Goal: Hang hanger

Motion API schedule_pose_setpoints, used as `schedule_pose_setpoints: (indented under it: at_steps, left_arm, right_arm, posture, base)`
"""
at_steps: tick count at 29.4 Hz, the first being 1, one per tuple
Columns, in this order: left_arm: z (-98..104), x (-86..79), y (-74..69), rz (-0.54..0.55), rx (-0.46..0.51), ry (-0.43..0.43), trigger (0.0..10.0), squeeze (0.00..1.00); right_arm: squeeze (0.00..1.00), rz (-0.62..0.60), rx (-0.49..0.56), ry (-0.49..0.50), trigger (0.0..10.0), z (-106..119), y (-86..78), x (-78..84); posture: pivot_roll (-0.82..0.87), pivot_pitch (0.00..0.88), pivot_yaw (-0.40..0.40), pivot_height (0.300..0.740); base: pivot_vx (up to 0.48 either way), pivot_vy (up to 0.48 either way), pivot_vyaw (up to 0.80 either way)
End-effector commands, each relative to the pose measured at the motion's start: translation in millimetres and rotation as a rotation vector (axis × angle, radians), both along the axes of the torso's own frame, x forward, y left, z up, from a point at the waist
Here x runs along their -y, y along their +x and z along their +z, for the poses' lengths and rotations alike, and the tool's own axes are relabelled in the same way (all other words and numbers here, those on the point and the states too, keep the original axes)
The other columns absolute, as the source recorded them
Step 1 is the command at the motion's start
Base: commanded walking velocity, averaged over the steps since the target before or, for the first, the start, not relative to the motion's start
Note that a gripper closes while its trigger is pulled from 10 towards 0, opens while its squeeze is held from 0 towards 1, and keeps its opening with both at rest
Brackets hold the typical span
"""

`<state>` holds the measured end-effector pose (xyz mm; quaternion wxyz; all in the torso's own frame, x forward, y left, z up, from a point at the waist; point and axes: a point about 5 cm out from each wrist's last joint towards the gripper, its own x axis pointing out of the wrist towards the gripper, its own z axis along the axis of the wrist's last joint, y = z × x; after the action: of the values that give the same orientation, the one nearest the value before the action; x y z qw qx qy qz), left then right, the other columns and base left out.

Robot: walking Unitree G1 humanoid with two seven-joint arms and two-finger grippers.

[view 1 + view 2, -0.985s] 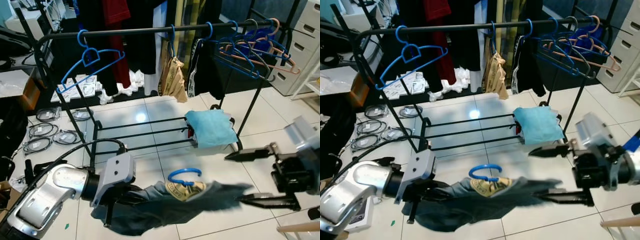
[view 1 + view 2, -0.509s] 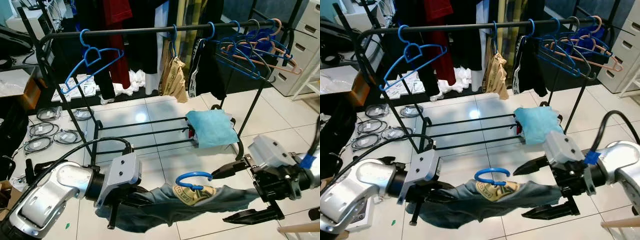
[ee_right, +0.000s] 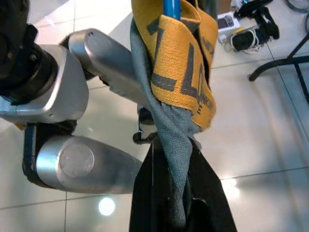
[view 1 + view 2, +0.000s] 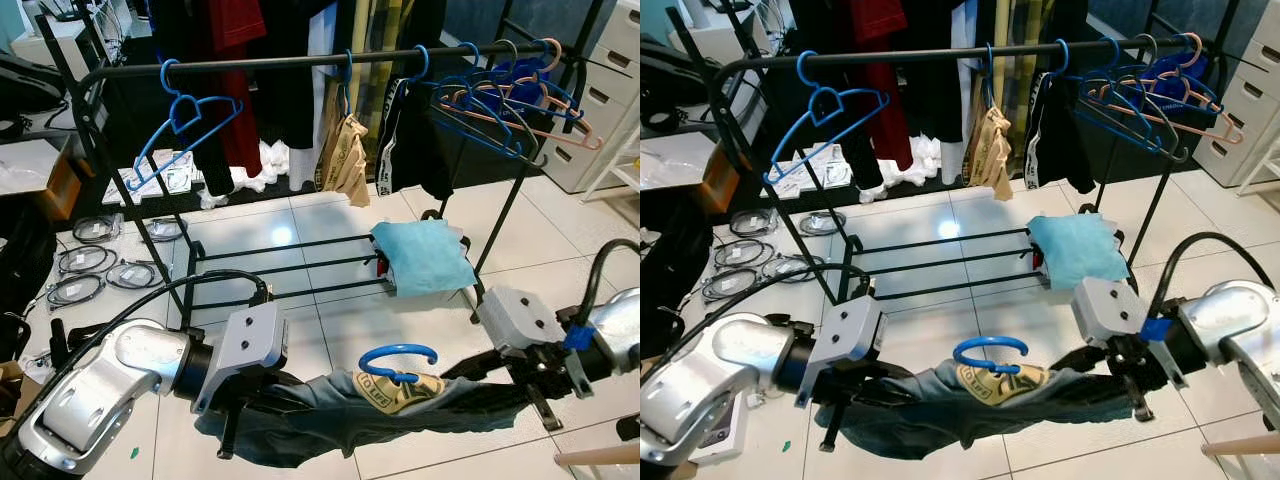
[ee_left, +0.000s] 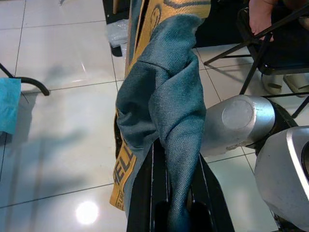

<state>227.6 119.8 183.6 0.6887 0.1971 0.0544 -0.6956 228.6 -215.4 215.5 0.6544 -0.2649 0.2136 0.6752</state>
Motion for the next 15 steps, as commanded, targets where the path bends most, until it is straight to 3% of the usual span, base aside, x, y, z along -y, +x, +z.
schedule_pose_setpoints:
  at_steps: [1, 9, 10, 13, 14, 15]
  left_arm:
    - [6.4, 1.8, -3.5, -0.028, 0.007, -0.018, 10.0, 0.00]
    - [8.0, 3.8, -3.8, -0.027, -0.009, -0.039, 10.0, 0.00]
    - [8.4, 4.3, -3.3, -0.025, -0.019, -0.051, 10.0, 0.24]
    - [8.6, 4.8, -2.9, -0.024, -0.026, -0.060, 10.0, 0.24]
    - [10.1, 4.6, -2.0, -0.021, -0.034, -0.073, 10.0, 1.00]
    - [12.0, 3.0, -0.1, -0.010, -0.035, -0.085, 10.0, 1.00]
  right_arm:
    - [0.00, 0.007, 0.008, -0.017, 0.0, -2.3, 0.6, -1.1]
    - [0.00, 0.002, 0.038, -0.009, 0.0, -1.2, 3.9, -3.7]
    - [0.00, 0.003, 0.044, -0.004, 0.0, -0.8, 4.5, -4.6]
    - [0.00, 0.003, 0.048, 0.000, 0.0, -0.6, 5.0, -5.2]
    - [0.00, 0.003, 0.052, 0.005, 0.0, -0.3, 5.2, -6.0]
    - [0.00, 0.004, 0.054, 0.010, 0.0, 0.1, 5.1, -6.6]
  posture:
    - [-0.05, 0.096, 0.048, 0.740]
    - [-0.06, 0.094, 0.048, 0.740]
    - [-0.06, 0.091, 0.049, 0.740]
    - [-0.06, 0.091, 0.049, 0.740]
    - [-0.06, 0.090, 0.048, 0.740]
    - [-0.06, 0.087, 0.048, 0.740]
  base:
    - [0.000, 0.000, 0.00]
    - [0.000, 0.000, 0.00]
    - [0.000, 0.000, 0.00]
    - [0.000, 0.000, 0.00]
    - [0.000, 0.000, 0.00]
    - [0.000, 0.000, 0.00]
